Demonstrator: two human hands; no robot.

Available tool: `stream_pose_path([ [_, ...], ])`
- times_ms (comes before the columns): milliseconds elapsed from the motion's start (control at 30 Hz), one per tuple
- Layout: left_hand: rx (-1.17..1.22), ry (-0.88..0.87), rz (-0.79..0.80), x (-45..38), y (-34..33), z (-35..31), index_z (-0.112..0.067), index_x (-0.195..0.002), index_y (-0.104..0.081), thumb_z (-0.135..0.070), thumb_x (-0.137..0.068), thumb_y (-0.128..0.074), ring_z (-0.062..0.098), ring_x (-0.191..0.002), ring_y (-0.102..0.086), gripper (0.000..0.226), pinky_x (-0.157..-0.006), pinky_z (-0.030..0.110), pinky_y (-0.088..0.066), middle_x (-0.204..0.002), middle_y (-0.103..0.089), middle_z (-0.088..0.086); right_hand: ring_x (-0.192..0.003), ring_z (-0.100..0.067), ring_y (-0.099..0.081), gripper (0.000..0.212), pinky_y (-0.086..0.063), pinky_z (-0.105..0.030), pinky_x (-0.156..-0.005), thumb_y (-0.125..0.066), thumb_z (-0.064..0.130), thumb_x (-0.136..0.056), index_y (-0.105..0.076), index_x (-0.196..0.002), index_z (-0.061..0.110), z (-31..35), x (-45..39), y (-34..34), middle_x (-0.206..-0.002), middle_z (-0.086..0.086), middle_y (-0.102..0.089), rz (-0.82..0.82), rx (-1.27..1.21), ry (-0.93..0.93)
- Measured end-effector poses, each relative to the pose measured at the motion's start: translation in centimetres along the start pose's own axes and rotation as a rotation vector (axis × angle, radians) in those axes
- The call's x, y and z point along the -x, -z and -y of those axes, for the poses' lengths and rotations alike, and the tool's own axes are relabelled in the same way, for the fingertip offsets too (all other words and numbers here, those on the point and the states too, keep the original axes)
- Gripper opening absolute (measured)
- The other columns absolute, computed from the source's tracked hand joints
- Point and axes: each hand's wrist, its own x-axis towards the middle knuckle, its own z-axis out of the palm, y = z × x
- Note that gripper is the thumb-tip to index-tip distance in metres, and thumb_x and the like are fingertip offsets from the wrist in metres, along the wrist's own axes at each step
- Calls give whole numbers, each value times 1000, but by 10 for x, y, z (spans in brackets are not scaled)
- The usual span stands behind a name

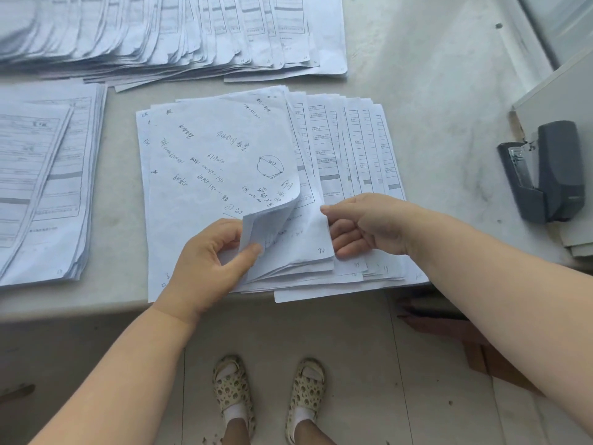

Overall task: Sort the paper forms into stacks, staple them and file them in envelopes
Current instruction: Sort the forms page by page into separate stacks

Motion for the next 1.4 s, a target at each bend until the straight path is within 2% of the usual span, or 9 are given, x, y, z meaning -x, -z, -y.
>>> stream_pose_path([
  [133, -390, -205, -56, 18, -20, 2, -20, -114, -67, -13, -76, -56, 12, -108, -53, 40, -95, 9, -33, -110, -56, -9, -56, -15, -65, 10, -58, -30, -65, -66, 17, -91, -63, -89, 8, 1, 2, -7, -71, -7, -68, -122, 154, 73],
  [300, -514, -385, -201, 32, -17, -10, -13, -114, -67, -7, -77, -40, 19, -85, -47, 46, -77, 26, -39, -92, -53, 4, -50, -10, -62, 14, -56, -24, -58, -64, 8, -90, -59, -77, 9, 9, 9, -28, -63, -6, -64, -174, 192, 149],
  [467, -730, -144, 54, 35, -7, -5, -23, -118, -65, -18, -78, -51, 23, -87, -50, 42, -79, 42, -50, -95, -51, 0, -67, -23, -73, 18, -59, -36, -69, -60, 9, -87, -54, -71, 12, 8, 5, -43, -66, -9, -70, -259, 465, 78],
  [600, -513, -116, 105, 46, 13, -16, -22, -126, -61, -29, -90, -58, 10, -110, -46, 37, -97, 17, -35, -113, -52, -6, -73, -17, -63, 8, -50, -31, -64, -61, 26, -88, -58, -83, 21, 11, 21, -49, -73, 2, -67, -520, 818, 225],
  [700, -442, -183, -64, 70, 48, -13, -18, -113, -68, -17, -87, -59, 8, -101, -51, 27, -89, 9, -34, -106, -58, -6, -64, -15, -58, 12, -40, -29, -58, -60, 25, -89, -58, -78, 22, 20, 43, -85, -65, 1, -64, -565, 635, 428],
  [900, -554, -98, -342, 128, 165, 38, -19, -114, -63, -25, -82, -55, 13, -111, -52, 33, -101, 9, -30, -117, -56, -6, -58, -13, -62, 11, -50, -24, -59, -58, 13, -94, -65, -86, 11, 33, 38, -210, -67, -3, -71, -147, 116, 308],
  [1067, -790, 21, -214, 134, 263, 94, -17, -142, -39, -12, -73, -79, 24, -136, -35, 79, -116, 31, -23, -146, -41, 5, -75, -12, -68, 17, -56, -25, -71, -50, 8, -98, -67, -101, 13, 53, 12, -290, -88, -3, -75, -29, -142, 274],
  [1200, -792, 3, -72, 115, 304, 121, -20, -144, -41, -9, -75, -76, 24, -140, -31, 78, -117, 38, -22, -152, -36, 1, -96, -18, -71, 18, -56, -33, -84, -52, 11, -99, -65, -110, 15, 77, -10, -330, -103, -5, -75, -17, -356, 248],
  [1400, -618, -90, -147, 109, 325, 131, -21, -124, -64, -17, -87, -49, 9, -129, -44, 41, -103, 7, -23, -138, -54, -3, -92, -18, -70, 18, -58, -29, -81, -54, 23, -99, -63, -109, 11, 87, -27, -365, -97, -9, -73, -156, -117, 117],
])
